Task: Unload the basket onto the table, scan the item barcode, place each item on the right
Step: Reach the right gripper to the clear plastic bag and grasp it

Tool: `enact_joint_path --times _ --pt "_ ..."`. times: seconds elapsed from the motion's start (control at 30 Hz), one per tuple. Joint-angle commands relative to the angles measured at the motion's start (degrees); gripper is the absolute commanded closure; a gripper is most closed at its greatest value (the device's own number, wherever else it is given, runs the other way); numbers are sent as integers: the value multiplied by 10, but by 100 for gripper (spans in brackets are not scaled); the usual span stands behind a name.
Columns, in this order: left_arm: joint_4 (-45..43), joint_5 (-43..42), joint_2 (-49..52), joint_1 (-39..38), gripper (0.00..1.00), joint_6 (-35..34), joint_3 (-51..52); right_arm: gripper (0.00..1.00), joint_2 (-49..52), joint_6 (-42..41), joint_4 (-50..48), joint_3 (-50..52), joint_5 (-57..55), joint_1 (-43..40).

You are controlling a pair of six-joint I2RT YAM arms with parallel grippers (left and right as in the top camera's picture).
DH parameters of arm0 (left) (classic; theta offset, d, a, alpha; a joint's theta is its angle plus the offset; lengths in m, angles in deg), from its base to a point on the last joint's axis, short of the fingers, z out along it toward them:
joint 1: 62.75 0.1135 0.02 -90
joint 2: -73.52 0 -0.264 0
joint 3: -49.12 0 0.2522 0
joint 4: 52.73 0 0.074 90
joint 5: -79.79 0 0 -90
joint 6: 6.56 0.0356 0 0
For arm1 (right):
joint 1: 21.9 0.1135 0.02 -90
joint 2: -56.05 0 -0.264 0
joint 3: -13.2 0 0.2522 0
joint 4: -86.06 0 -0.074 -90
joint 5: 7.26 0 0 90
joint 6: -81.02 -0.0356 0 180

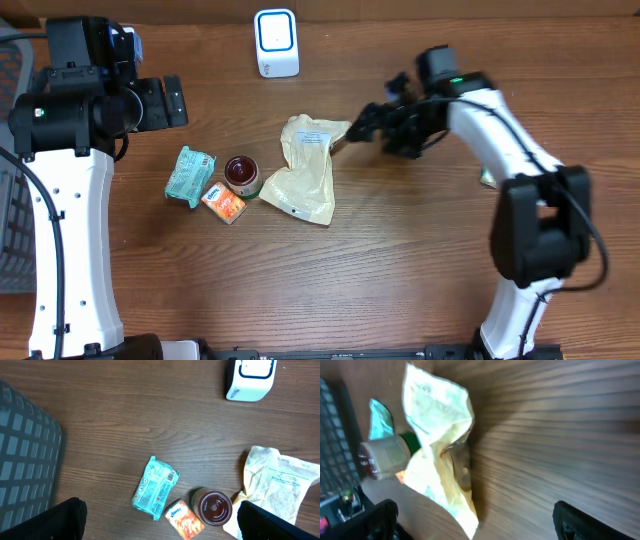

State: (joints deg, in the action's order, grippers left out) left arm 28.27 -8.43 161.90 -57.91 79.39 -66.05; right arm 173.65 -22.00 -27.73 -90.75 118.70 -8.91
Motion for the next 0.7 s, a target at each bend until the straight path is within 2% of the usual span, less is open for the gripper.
enact_joint_path --times 0.0,0.13,0.27,0.33,0.4,0.53,0.67 --pt "-2 1 -7 -3 1 11 -11 2 37 -20 -24 9 6 30" --pt "-2 1 -7 -3 0 11 -11 0 68 -23 -63 9 1 65" --pt "-2 1 -7 -3 0 11 -11 9 87 -52 -105 9 1 80" --pt "-2 1 -7 -3 0 11 -11 20 96 -73 -124 9 1 84" --pt "-2 1 -7 -3 0 11 -11 36 101 -80 -135 9 1 86" --pt "-2 1 -7 -3 1 11 -11 77 104 -80 -140 9 -12 88" --pt "-2 1 -7 -3 1 11 -11 82 103 -80 -138 9 -12 85"
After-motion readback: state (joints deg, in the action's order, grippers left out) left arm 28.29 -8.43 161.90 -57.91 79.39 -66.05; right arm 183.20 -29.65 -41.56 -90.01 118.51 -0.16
